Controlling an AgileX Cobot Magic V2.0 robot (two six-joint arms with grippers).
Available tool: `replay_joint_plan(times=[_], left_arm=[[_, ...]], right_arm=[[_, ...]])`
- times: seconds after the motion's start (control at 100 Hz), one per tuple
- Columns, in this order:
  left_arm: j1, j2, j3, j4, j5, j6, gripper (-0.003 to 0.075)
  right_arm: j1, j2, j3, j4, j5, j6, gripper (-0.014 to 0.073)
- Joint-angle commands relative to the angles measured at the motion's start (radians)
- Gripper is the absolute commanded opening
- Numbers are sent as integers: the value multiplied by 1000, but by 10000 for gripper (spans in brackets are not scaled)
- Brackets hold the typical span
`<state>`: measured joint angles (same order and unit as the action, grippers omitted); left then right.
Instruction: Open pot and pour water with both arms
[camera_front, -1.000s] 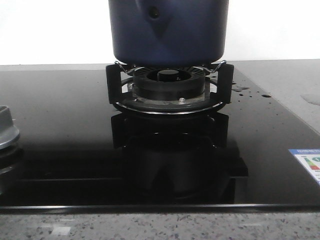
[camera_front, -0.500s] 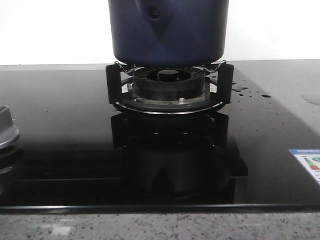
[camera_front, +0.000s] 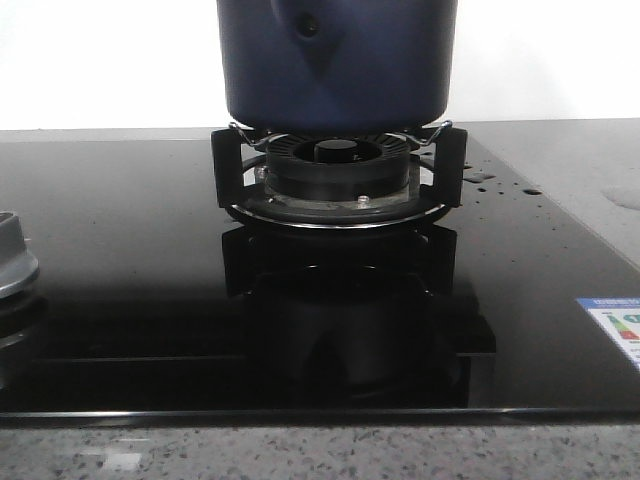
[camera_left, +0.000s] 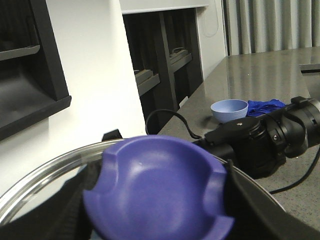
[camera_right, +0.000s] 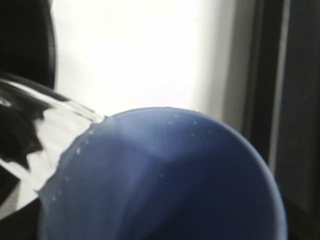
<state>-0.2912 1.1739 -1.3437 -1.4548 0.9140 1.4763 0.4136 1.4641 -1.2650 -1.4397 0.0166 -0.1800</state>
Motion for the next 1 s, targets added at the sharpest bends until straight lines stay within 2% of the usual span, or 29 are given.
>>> replay_joint_plan(times=[0.0,0.21,0.33,0.5,0.85,0.92,0.99], left_arm=[[2,-26,-33,-85,-18,-11,315],[2,-26,-33,-76,-18,-11,315],[2,-26,-33,-74,-18,-11,315],[2,-26,-33,-65,-18,-11,315],[2,-26,-33,-62,-18,-11,315],[2,-26,-33,-62,-18,-11,315],[2,-26,-33,-62,-18,-11,315]], right_arm=[[1,-30,-62,-27,11,-9,195],[1,-28,-68,-182,41,-9,195],[1,-28,-68,-339,62,-9,195],[1,-28,-68,-443,73,-9,195],[1,-28,-68,-433,70,-44,195],[1,-28,-68,-369,49,9,195],[1,-28,-63,-270,40,118,195]])
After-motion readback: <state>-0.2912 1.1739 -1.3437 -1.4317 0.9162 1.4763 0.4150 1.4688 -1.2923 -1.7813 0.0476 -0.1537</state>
